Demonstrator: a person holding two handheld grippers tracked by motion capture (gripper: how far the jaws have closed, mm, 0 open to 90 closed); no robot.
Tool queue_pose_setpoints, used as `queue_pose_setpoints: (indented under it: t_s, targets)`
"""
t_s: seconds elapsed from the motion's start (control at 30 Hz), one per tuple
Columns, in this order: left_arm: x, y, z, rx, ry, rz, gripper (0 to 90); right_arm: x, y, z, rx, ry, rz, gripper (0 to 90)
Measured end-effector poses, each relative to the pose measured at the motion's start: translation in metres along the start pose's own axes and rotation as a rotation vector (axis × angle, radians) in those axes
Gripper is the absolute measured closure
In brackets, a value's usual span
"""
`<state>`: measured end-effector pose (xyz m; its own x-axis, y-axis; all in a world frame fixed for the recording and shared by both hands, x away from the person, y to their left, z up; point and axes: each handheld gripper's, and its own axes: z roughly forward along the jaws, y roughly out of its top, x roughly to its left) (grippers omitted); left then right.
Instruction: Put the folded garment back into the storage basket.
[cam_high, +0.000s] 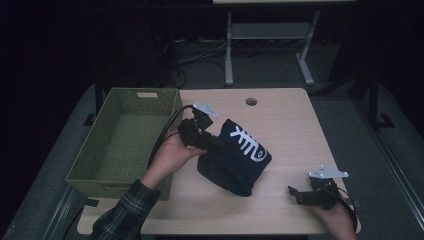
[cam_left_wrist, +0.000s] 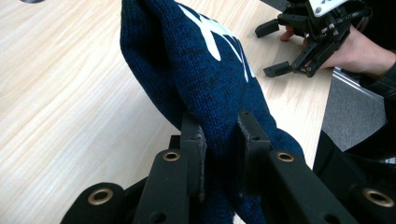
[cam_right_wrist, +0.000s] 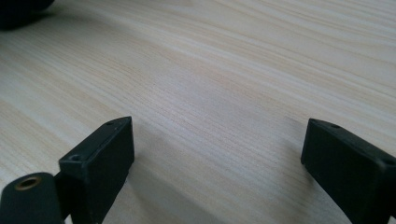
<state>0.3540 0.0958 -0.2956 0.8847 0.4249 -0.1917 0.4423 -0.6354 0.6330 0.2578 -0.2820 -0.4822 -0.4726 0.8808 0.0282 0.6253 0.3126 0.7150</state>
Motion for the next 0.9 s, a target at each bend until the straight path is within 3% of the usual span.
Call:
queue_pose_setpoints:
  t_s: [0.4,0.9]
  targets:
    - [0.008,0.004,-0.032,0.010,0.016,-0.014,76.1,0.000,0.000,0.000,0.000,-0.003,0.002,9.3]
    - [0.013,0.002,-0.088,0.002,0.056,-0.045,76.1,0.000,0.000,0.000,-0.001,-0.007,0.006,9.3]
